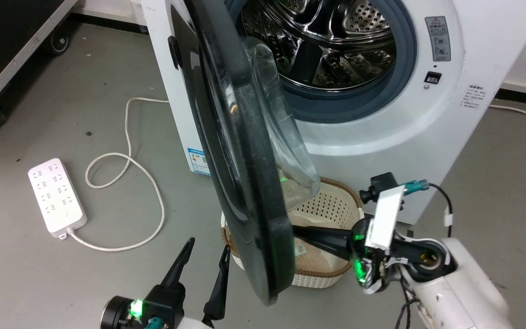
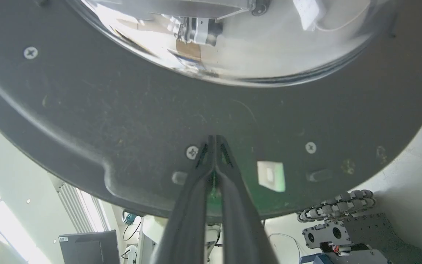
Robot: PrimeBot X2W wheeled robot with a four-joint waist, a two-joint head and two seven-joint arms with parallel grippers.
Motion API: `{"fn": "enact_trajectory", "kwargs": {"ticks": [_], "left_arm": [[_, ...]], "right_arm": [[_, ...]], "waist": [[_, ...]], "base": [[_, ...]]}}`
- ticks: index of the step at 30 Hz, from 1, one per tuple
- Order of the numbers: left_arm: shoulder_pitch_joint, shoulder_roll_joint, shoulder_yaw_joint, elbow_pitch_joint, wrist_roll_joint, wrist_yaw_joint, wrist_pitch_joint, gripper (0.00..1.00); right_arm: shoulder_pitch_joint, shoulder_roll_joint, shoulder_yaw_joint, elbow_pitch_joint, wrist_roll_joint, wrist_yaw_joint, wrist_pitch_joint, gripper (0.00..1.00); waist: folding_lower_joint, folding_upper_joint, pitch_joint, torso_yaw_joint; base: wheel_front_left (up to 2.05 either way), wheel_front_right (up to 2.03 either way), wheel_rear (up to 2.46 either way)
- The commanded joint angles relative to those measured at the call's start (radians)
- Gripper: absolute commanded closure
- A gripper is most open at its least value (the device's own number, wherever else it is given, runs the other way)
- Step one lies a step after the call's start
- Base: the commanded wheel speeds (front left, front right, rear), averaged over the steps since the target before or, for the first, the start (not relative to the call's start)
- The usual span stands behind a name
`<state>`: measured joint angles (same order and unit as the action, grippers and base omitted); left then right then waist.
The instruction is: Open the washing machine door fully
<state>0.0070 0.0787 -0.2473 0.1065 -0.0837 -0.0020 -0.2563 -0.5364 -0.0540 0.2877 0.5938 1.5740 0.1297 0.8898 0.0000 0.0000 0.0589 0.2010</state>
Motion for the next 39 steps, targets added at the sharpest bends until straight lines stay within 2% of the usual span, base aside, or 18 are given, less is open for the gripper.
{"fn": "enact_trajectory", "kwargs": {"ticks": [1,4,5,6,9,12,18,22,25,29,34,35,36,39], "left_arm": [[0.019,0.003,0.002,0.003,-0.005,0.003,-0.006,0.0],[0.027,0.006,0.007,0.002,-0.006,0.005,-0.006,0.0],[0.028,0.006,0.01,0.002,-0.007,0.006,-0.006,0.0],[0.028,0.007,0.013,0.0,-0.009,0.007,-0.006,0.0],[0.028,0.007,0.026,-0.006,-0.014,0.012,-0.006,0.0],[0.032,0.009,0.044,-0.013,-0.021,0.019,-0.006,0.0],[0.039,0.016,0.086,-0.038,-0.041,0.02,-0.006,0.0],[0.04,0.024,0.114,-0.059,-0.046,0.022,-0.006,0.0],[0.053,0.022,0.13,-0.082,-0.051,0.028,-0.006,0.0],[0.071,0.02,0.142,-0.094,-0.052,0.03,-0.006,0.0],[0.09,0.017,0.141,-0.082,-0.052,0.029,-0.006,0.0],[0.09,0.017,0.141,-0.082,-0.052,0.029,-0.006,0.0],[0.095,0.016,0.14,-0.077,-0.052,0.028,-0.006,0.0],[0.099,0.014,0.135,-0.068,-0.053,0.025,-0.006,0.0]], "right_arm": [[0.018,0.004,0.017,-0.009,0.016,0.001,-0.016,1.0],[0.021,0.003,0.034,-0.006,0.012,0.001,-0.061,1.0],[0.019,-0.003,0.028,-0.003,-0.002,0.001,-0.089,0.59],[0.017,-0.013,0.015,0.001,-0.012,0.001,-0.12,0.0],[0.018,-0.058,-0.023,-0.036,-0.064,0.001,-0.223,0.0],[0.042,-0.129,-0.041,-0.149,-0.184,0.001,-0.374,0.0],[0.151,-0.3,-0.016,-0.407,-0.506,0.001,-0.677,0.0],[0.235,-0.38,-0.039,-0.492,-0.785,0.001,-0.906,0.0],[0.321,-0.361,-0.112,-0.517,-0.974,0.001,-1.019,0.0],[0.458,-0.255,-0.226,-0.567,-1.179,0.001,-1.09,0.0],[0.607,-0.099,-0.315,-0.623,-1.327,0.001,-1.114,0.0],[0.607,-0.099,-0.315,-0.623,-1.327,0.001,-1.114,0.0],[0.648,-0.057,-0.333,-0.626,-1.365,0.001,-1.119,0.0],[0.684,-0.023,-0.346,-0.613,-1.397,0.001,-1.124,0.0]], "waist": [[0.0,0.0,-0.002,-0.001],[0.0,0.0,-0.01,-0.006],[0.0,0.0,-0.014,-0.01],[0.0,0.0,-0.018,-0.013],[0.0,0.0,-0.035,-0.03],[0.0,0.0,-0.051,-0.059],[0.0,0.0,-0.069,-0.124],[0.0,0.0,-0.074,-0.158],[0.0,0.0,-0.079,-0.177],[0.0,0.0,-0.083,-0.192],[0.0,0.0,-0.086,-0.202],[0.0,0.0,-0.086,-0.202],[0.0,0.0,-0.087,-0.203],[0.0,0.0,-0.089,-0.202]], "base": [[0.0,0.0,0.0],[0.0,0.0,0.0],[0.0,0.0,0.0],[0.0,0.0,0.0],[0.0,0.0,0.0],[0.0,0.0,0.0],[0.0,0.0,0.0],[0.0,0.0,0.0],[0.0,0.0,0.0],[0.0,0.0,0.0],[0.0,0.0,0.0],[0.0,0.0,0.0],[0.0,0.0,0.0],[0.0,0.0,0.0]]}}
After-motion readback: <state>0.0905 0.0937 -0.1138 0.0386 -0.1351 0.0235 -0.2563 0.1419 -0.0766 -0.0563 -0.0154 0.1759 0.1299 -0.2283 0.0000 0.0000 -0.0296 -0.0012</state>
